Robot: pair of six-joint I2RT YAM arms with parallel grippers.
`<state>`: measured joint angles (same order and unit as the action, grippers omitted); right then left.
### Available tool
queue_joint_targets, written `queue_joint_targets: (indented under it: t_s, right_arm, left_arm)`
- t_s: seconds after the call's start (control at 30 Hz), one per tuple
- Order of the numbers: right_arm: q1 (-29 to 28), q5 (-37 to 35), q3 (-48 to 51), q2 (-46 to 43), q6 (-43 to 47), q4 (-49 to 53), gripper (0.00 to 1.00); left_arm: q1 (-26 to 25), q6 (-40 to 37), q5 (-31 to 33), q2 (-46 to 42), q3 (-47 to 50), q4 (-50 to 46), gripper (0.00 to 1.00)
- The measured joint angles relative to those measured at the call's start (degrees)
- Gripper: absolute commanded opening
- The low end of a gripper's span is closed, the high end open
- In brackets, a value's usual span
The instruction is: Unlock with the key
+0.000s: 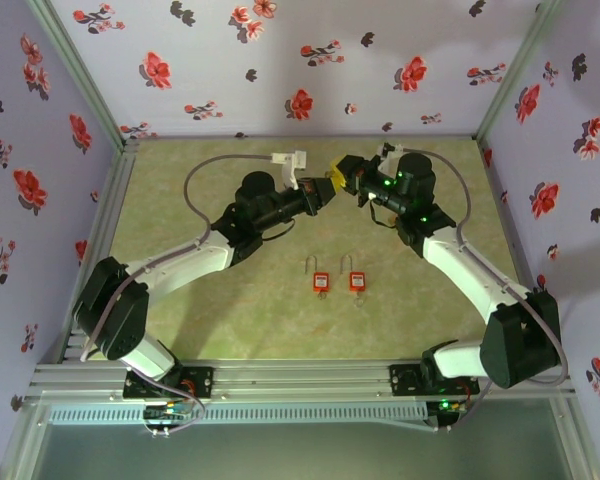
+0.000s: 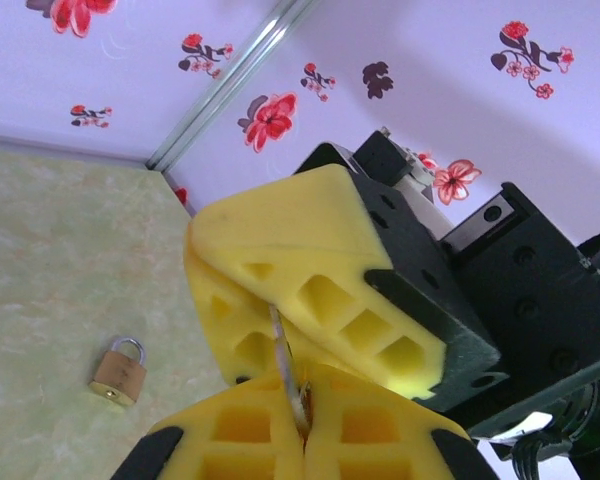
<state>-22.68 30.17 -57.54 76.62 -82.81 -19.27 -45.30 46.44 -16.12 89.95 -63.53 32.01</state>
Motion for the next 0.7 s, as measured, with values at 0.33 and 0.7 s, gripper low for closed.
queue_joint_targets:
  t_s: [0.33,0.7]
  right_arm:
    - [-0.33,0.22,-3.3,0.22,3.3,5.79,0.0]
    - [-0.35,0.22,-3.41,0.22,4.81,8.07,0.0]
  left_arm:
    - [0.63,-6.14,-2.43,-2.56,5.4,0.79,0.54]
    - [4.5,-2.82,-6.8,-5.18,5.49,1.03,0.55]
